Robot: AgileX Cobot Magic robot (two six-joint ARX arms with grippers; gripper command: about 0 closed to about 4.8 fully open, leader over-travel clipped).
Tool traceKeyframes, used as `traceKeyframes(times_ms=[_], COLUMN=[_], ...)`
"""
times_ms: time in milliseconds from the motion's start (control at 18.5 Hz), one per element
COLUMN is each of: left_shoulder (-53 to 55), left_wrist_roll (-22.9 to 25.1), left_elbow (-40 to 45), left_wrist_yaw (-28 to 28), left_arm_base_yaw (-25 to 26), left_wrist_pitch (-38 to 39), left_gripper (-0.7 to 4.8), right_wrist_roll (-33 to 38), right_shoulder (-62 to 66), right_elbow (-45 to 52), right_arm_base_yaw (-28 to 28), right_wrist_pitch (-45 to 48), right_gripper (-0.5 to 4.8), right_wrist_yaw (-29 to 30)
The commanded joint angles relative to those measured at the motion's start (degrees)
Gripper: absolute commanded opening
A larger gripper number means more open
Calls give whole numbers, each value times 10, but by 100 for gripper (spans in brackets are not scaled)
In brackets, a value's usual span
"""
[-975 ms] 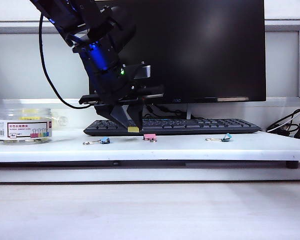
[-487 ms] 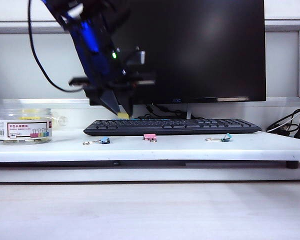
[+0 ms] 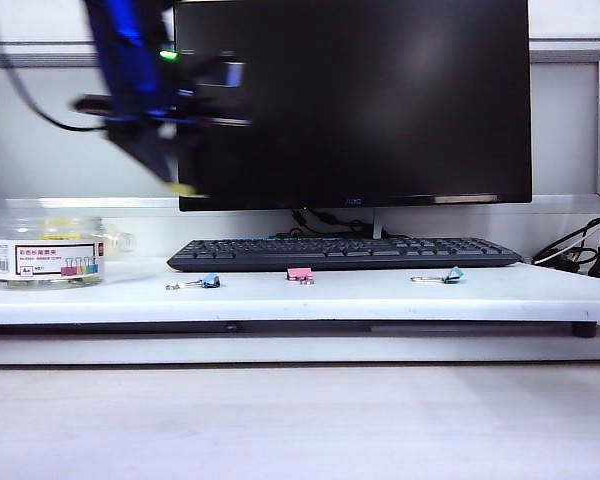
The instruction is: Pick up the clips with the largest number of clips of the same color on the table and place them in a round transparent plastic box.
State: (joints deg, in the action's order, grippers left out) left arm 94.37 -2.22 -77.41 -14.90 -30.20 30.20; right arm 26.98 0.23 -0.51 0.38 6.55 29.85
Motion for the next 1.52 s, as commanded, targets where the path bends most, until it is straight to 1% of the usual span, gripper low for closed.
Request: traceKeyframes(times_ms=[54, 379, 542, 650, 812, 1029, 1192, 1300, 1517], left_shoulder=[-28, -80, -85, -85, -85, -84, -83, -83, -83], left_wrist_roll=[8, 26, 36, 38, 39, 40, 39, 40, 40], left_elbow=[-2, -1, 1, 11, 31, 71, 92, 93, 93], left_wrist_yaw=[-3, -1, 1, 9, 10, 5, 8, 25, 57], left_arm_base_yaw=[22, 72, 98, 112, 115, 116, 136, 153, 164], left_wrist_pitch=[32, 75, 107, 110, 102, 66, 41, 30, 6], left_gripper=[120, 119, 120, 119, 119, 120, 120, 119, 120], right_wrist_roll=[1, 1, 1, 1, 1, 1, 1, 1, 1], right_shoulder=[-1, -1, -1, -1, -1, -1, -1, -1, -1], right_elbow=[2, 2, 2, 2, 2, 2, 2, 2, 2], right_arm_base_yaw=[0, 0, 0, 0, 0, 0, 0, 0, 0], right_wrist_pitch=[10, 10, 10, 10, 10, 10, 10, 10, 10], right_gripper=[-1, -1, -1, -1, -1, -1, -1, -1, -1], right_wrist_yaw=[3, 3, 3, 3, 3, 3, 3, 3, 3])
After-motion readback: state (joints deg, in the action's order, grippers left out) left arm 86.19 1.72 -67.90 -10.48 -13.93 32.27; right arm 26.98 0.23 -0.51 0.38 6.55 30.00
